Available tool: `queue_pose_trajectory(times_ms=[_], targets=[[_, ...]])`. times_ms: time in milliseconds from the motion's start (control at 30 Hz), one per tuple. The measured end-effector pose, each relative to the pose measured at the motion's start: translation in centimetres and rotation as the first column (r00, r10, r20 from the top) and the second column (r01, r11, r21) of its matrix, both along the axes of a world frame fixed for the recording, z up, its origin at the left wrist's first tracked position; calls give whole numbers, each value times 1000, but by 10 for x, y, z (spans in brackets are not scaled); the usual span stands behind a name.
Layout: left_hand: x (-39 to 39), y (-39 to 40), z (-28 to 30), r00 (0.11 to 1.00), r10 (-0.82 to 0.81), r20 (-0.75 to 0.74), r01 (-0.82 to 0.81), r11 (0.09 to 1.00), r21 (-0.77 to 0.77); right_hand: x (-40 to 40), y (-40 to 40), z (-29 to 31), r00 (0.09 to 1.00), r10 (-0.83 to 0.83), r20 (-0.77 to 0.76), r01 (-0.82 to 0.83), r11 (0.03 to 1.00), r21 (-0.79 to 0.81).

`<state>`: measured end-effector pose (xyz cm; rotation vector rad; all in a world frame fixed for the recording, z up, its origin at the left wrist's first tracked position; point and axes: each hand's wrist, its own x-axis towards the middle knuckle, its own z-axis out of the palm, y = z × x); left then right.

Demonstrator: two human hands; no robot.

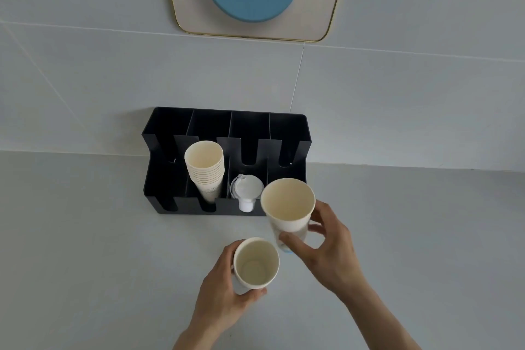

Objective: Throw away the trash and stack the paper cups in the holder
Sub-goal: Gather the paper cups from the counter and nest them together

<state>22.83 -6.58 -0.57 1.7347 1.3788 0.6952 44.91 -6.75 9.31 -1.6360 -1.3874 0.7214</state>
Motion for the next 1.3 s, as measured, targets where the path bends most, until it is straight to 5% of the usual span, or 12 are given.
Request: queue_pose_trajectory(times_ms=[267,700,1033,1300], targets=[[0,0,0,1000,2,-29,-5,997,-74,-39,-23,-8,986,140,-95,-144,989,-38],[2,0,4,998,9,-66,-16,995,-96,-42,-28,-54,960,191,203,-154,971,-184],[-20,4,24,991,-84,101,107,964,-244,-14,-21,-42,978,206,-23,-201,918,-341],[-18,21,37,981,128,143,-69,930,-362,-21,-14,-37,994,64,-84,-93,908,-408]])
